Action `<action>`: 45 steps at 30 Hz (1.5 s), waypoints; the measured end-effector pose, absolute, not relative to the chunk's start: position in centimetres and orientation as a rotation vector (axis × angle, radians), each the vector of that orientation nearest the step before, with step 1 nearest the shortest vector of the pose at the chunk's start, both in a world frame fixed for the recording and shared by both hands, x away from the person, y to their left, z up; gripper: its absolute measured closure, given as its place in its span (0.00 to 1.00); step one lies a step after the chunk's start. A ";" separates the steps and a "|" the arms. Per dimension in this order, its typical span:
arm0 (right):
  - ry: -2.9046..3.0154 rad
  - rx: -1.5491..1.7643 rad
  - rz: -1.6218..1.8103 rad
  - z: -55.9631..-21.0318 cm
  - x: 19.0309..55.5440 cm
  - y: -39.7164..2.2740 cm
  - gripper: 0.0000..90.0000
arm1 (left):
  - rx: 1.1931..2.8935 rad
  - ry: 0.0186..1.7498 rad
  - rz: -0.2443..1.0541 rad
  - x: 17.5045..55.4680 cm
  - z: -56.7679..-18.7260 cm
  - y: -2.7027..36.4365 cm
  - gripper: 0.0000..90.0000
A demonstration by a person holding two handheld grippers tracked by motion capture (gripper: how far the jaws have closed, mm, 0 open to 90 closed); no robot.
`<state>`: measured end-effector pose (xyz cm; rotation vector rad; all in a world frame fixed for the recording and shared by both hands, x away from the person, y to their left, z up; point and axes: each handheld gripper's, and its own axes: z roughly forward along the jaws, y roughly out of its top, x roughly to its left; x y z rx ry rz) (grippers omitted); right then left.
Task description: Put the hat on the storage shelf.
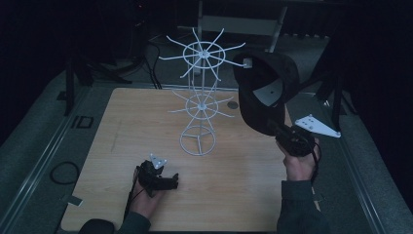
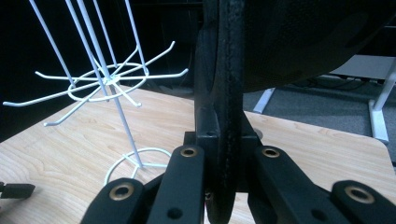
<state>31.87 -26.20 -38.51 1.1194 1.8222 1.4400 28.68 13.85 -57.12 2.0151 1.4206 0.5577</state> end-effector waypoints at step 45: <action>1.784 1.093 1.432 -37.2 32.6 -25.2 0.96 | 2.016 1.420 0.557 28.7 -57.1 13.8 0.00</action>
